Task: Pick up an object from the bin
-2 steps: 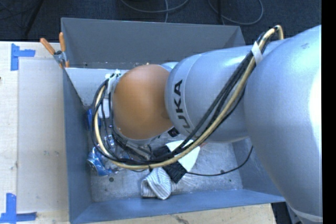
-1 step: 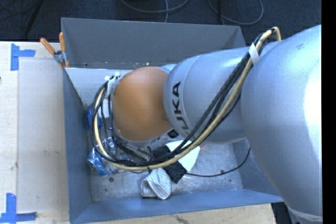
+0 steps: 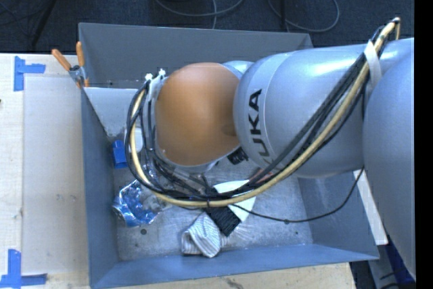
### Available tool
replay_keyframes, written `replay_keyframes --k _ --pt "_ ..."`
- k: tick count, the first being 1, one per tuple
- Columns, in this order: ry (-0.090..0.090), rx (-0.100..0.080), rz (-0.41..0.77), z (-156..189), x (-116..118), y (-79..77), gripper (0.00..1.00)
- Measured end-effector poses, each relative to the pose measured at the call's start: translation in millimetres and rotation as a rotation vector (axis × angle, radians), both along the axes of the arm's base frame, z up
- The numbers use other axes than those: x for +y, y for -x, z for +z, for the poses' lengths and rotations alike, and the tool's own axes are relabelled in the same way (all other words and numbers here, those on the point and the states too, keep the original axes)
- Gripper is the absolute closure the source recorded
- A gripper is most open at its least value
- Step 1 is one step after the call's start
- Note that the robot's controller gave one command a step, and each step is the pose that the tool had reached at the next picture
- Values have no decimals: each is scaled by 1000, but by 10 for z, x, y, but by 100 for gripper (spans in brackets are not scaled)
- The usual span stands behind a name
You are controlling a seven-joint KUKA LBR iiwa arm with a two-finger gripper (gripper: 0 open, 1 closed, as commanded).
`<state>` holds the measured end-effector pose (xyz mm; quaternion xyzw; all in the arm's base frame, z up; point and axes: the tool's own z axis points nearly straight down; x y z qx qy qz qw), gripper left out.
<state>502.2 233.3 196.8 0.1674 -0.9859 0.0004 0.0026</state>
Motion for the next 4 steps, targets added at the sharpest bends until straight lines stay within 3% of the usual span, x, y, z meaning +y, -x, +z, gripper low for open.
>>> replay_keyframes --k 1,2,3,4 --pt "-7 -15 3 196 4 -33 100" --pt "-3 -8 -18 -421 -86 119 100" --pt "0 1 -19 -797 -77 125 100" --pt "-1 -5 -303 -623 -112 -197 0"
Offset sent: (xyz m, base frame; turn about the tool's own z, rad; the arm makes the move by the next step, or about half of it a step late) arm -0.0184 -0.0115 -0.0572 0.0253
